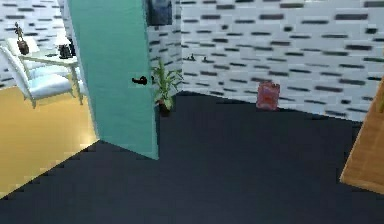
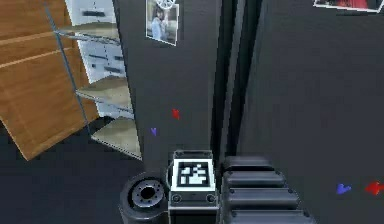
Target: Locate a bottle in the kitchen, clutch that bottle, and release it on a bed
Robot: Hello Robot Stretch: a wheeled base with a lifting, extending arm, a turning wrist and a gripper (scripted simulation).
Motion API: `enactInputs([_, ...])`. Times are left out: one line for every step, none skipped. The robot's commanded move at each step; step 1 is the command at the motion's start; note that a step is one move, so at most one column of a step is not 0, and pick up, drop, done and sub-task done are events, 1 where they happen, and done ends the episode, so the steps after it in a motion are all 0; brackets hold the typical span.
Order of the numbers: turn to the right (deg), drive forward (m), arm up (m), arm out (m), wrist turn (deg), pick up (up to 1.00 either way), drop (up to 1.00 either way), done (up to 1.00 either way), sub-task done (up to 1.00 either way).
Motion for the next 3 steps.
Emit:
enactInputs([24.0, 0.0, 0.0, 0.0, 0.0, 0.0, 0.0, 0.0, 0.0])
enactInputs([0.0, 1.0, 0.0, 0.0, 0.0, 0.0, 0.0, 0.0, 0.0])
enactInputs([0.0, 1.0, 0.0, 0.0, 0.0, 0.0, 0.0, 0.0, 0.0])
